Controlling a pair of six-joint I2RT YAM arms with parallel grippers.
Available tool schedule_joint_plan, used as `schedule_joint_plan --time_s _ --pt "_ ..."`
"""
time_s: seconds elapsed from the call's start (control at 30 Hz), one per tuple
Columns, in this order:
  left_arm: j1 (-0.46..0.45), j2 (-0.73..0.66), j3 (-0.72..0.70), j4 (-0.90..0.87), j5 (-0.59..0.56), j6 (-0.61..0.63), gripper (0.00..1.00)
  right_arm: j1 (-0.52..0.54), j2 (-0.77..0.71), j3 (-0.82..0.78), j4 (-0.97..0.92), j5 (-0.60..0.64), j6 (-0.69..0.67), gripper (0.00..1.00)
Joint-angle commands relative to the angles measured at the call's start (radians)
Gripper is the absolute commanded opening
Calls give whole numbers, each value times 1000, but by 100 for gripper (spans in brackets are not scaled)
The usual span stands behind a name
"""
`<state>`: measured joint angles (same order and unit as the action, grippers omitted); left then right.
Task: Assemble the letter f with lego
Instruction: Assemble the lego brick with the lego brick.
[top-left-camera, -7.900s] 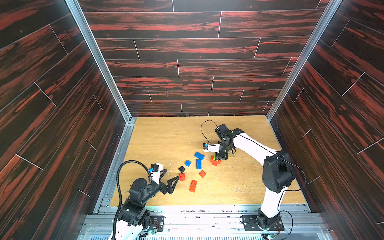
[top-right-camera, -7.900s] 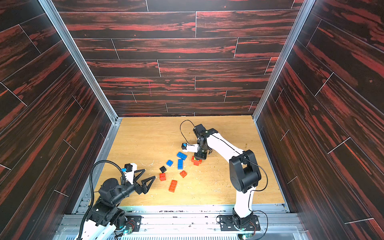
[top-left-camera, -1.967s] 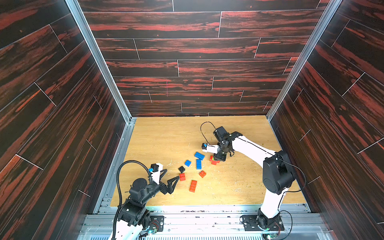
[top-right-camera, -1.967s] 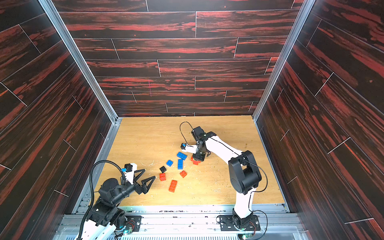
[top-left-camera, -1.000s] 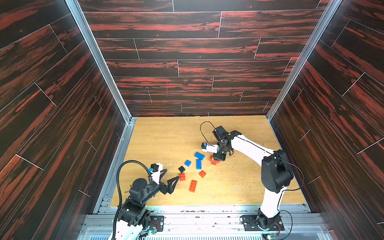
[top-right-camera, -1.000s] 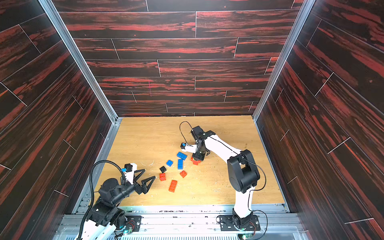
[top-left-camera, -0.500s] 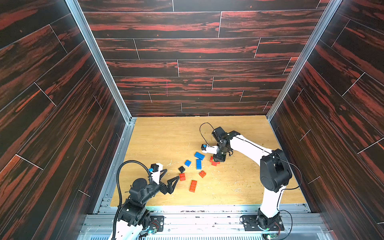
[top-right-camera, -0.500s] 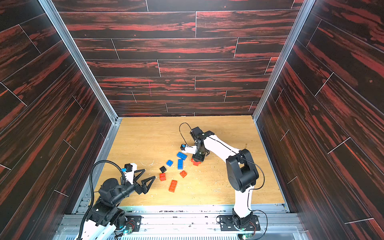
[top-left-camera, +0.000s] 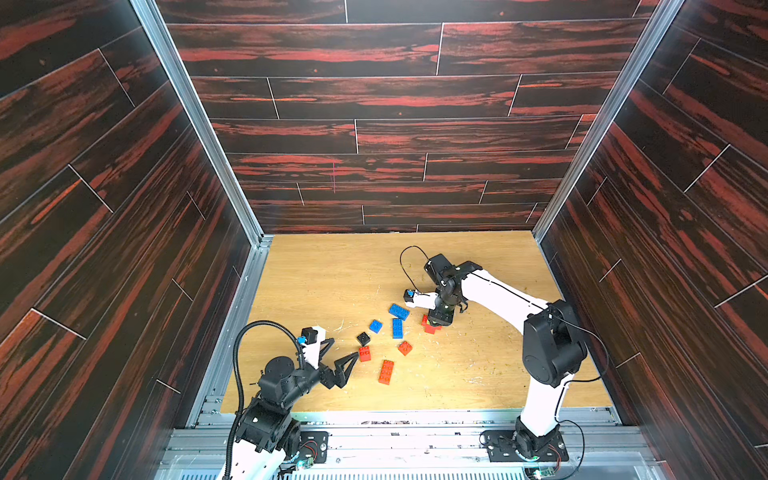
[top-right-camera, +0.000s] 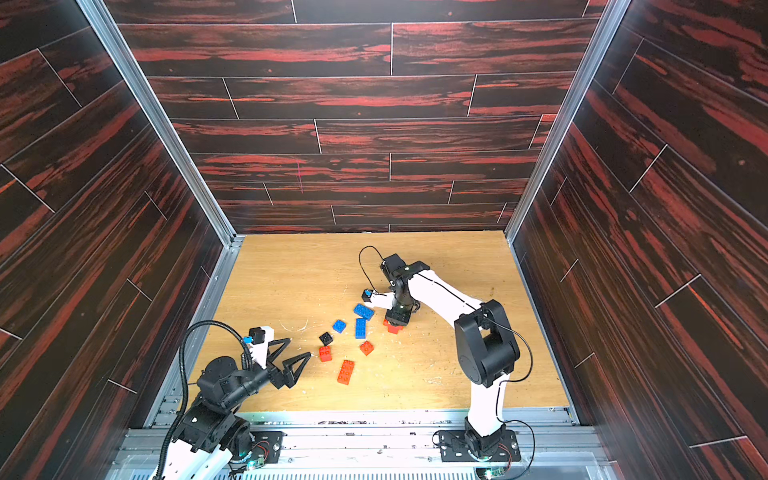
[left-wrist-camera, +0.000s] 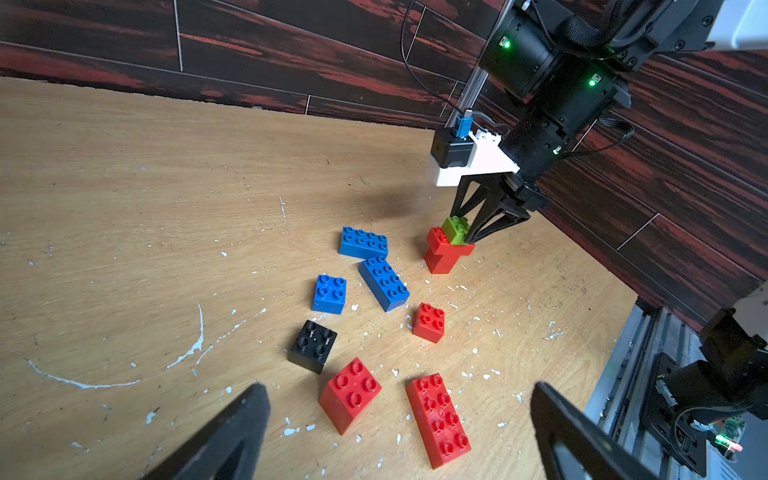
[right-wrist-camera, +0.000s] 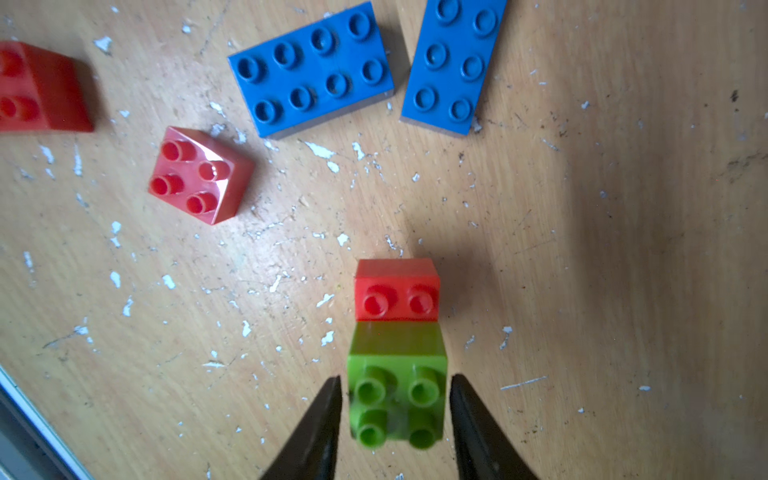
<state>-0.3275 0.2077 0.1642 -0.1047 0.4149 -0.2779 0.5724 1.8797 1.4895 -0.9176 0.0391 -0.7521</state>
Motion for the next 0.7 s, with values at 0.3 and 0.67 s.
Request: schedule_joint_plan --time_s 0.3,0.67 --pt "-3 -10 -3 -4 0 6 100 68 -126 -29 11 -21 31 45" --pt "-2 -13 -3 -6 -4 5 100 222 -223 -120 155 12 332 45"
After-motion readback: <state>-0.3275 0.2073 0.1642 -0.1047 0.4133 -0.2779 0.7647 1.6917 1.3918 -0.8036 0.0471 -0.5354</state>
